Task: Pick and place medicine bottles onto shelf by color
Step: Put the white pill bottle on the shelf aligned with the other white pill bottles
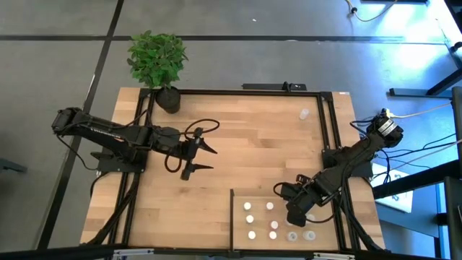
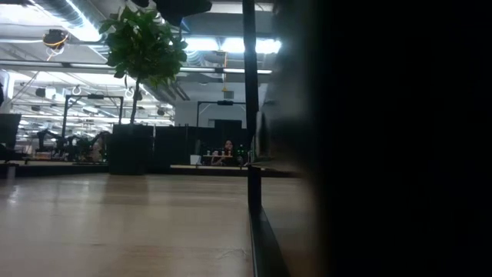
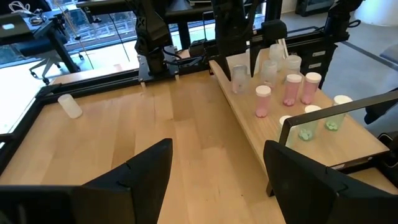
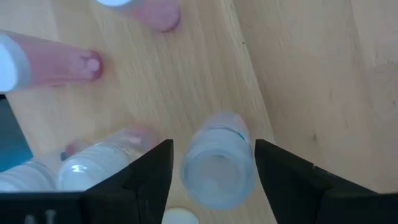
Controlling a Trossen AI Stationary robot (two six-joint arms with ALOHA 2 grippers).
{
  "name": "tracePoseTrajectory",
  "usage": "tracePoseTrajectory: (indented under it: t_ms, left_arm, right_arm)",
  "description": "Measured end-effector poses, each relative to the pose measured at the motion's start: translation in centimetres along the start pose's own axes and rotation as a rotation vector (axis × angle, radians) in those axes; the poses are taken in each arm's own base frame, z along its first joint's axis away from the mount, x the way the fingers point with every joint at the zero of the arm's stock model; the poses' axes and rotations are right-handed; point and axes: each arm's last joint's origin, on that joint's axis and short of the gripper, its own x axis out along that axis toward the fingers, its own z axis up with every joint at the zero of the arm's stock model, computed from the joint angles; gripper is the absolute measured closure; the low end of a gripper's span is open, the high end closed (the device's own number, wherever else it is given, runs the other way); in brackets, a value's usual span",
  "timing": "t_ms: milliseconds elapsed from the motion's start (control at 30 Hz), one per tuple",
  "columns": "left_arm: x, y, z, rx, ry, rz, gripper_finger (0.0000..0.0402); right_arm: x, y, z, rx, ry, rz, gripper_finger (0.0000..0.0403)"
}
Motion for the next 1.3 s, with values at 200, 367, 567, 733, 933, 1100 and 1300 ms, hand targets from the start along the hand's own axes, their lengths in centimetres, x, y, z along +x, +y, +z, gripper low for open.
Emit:
tracePoseTrajectory:
  t_ms: [200,367,567,733,933,1100,1300]
  left_arm:
    - [0.0,0.0,0.0,0.0,0.0,0.0,0.0155]
    - [0.0,0.0,0.0,0.0,0.0,0.0,0.0155]
    - [0.0,0.0,0.0,0.0,0.0,0.0,0.0155]
    - [0.0,0.0,0.0,0.0,0.0,0.0,0.0155]
    - [0.0,0.0,0.0,0.0,0.0,0.0,0.0155]
    - [0.0,0.0,0.0,0.0,0.0,0.0,0.0155]
    - [0.0,0.0,0.0,0.0,0.0,0.0,0.0155]
  right_arm:
    - [0.0,0.0,0.0,0.012,0.001,0.004,0.0175]
    - [-0.4,0.0,0.0,0.011,0.001,0.004,0.0175]
    - [-1.6,0.2,0.2,0.009,0.013,-0.019,0.0175]
    - [-2.9,0.5,0.4,0.006,0.021,-0.043,0.0175]
    - [-4.7,0.9,0.8,0.002,0.004,-0.059,0.0175]
    - [-6.1,1.0,1.5,-0.038,-0.107,-0.123,0.0175]
    - [-8.3,-0.3,2.3,-0.13,-0.26,-0.33,0.0175]
